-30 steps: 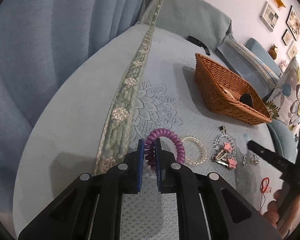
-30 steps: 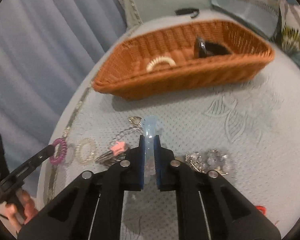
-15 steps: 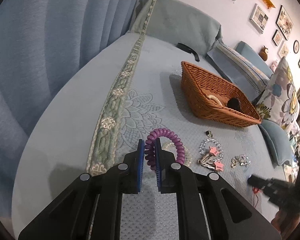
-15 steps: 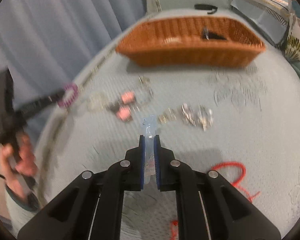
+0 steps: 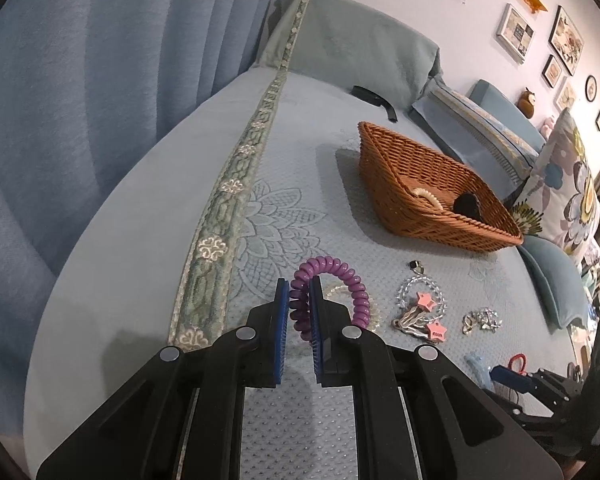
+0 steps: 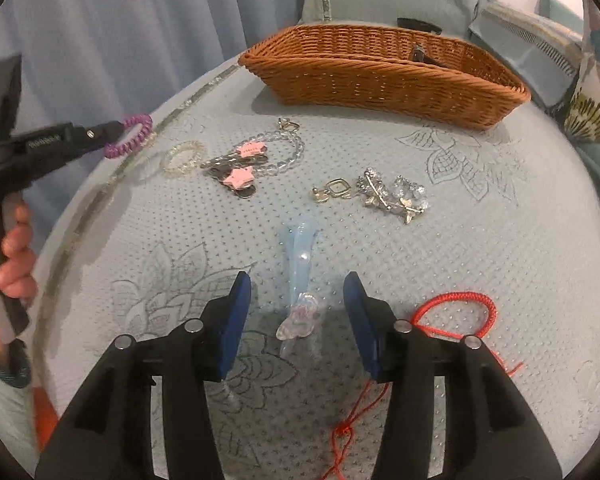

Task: Organize jewelry
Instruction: 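Carry the hair tie and clip to the basket and release both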

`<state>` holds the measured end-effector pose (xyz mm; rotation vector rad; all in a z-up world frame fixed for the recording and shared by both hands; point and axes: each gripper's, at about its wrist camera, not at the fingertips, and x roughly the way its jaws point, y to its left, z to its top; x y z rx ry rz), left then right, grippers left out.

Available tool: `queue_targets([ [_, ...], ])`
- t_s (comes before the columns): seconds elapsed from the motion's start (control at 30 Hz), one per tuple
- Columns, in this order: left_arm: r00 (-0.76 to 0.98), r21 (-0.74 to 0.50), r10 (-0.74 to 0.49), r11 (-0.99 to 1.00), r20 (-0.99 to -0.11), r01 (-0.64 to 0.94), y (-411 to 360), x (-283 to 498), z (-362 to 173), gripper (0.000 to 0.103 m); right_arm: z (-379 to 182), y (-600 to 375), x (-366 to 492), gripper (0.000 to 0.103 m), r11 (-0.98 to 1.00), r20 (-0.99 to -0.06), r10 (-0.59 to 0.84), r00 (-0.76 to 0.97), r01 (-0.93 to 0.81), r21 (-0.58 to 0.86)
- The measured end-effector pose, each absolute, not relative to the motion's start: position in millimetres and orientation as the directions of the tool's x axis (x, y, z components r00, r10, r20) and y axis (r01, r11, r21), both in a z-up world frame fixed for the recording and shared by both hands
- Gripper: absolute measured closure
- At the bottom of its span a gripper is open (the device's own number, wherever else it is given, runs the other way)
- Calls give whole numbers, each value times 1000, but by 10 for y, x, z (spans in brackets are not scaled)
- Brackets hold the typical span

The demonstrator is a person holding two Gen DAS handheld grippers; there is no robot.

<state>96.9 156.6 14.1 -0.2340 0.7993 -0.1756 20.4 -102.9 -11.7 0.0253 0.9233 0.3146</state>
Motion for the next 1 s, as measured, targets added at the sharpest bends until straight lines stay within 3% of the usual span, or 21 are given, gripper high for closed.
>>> queue_targets([
  [0.23, 702, -243, -246, 964, -669, 105, 1437, 919, 198, 94, -140, -804, 141, 93, 958, -764, 196, 614, -286, 16],
  [0.4, 723, -246, -278, 957, -632, 153, 1296, 842, 319, 94, 12, -816, 59, 96, 953, -720, 227, 655, -302, 25],
  [0.77, 801, -248, -367, 928, -473, 279, 800, 970, 1071, 94, 1137, -1329, 619, 97, 957, -541, 277, 794, -280, 80],
  [1.0, 807, -224, -384, 923, -448, 314, 353, 1572, 1203, 94, 1298, -1595, 1471, 97, 972, -553, 236, 799, -198, 129],
])
